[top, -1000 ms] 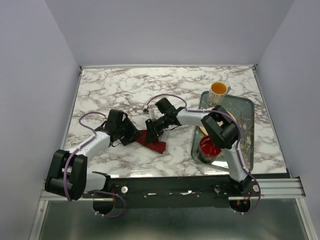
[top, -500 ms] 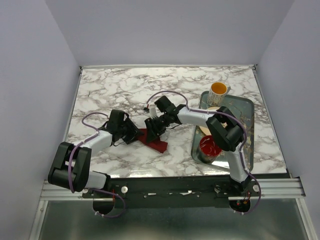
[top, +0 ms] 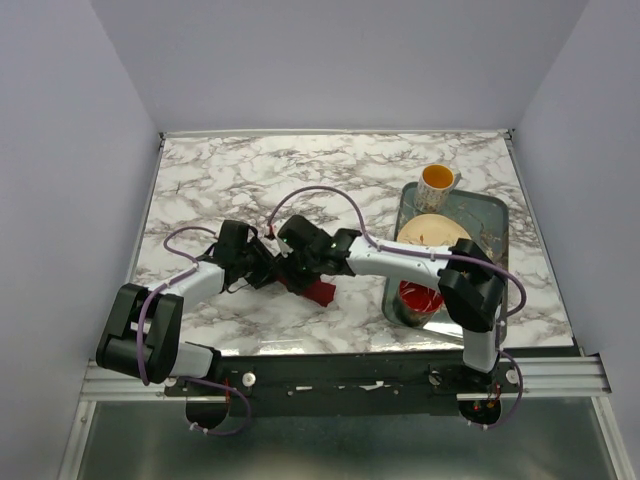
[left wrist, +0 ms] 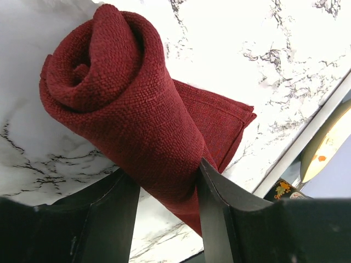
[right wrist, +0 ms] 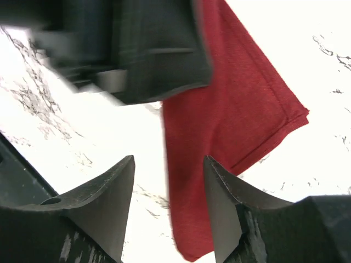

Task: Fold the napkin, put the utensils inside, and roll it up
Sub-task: Roll the napkin with the utensil

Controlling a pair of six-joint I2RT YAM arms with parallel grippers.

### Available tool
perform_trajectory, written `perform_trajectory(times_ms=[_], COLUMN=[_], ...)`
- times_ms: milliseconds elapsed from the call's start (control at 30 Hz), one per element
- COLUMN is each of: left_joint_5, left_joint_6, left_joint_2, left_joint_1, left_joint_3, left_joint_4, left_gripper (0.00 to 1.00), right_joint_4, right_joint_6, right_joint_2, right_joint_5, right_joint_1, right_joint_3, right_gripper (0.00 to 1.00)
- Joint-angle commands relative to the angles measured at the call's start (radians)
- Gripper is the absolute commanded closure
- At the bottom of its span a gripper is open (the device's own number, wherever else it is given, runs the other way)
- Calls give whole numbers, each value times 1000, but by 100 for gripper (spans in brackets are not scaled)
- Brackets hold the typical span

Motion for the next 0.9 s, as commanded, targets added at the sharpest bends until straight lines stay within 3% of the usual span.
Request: perform_trajectory(times_ms=[0, 233, 700, 867], left_joint_5=[12, 22, 38, 51], left_joint_6=[-7, -21, -25, -33], left_joint_2=[7, 10, 25, 29], left_joint_1=[-3, -1, 2, 6], left_joint_3=[-12, -22, -12, -17], left_joint_4=[-66, -57, -54, -44], left_gripper=[48, 48, 48, 48], right_joint_4=[22, 41, 57, 68], right_joint_6=[-16, -40, -65, -68], right_joint_2=[-26, 25, 84, 112], right_joint_5=[260, 317, 328, 320], right_joint_1=[86, 113, 126, 127], right_joint_3=[-30, -16, -19, -27], right_gripper=[42, 48, 47, 41])
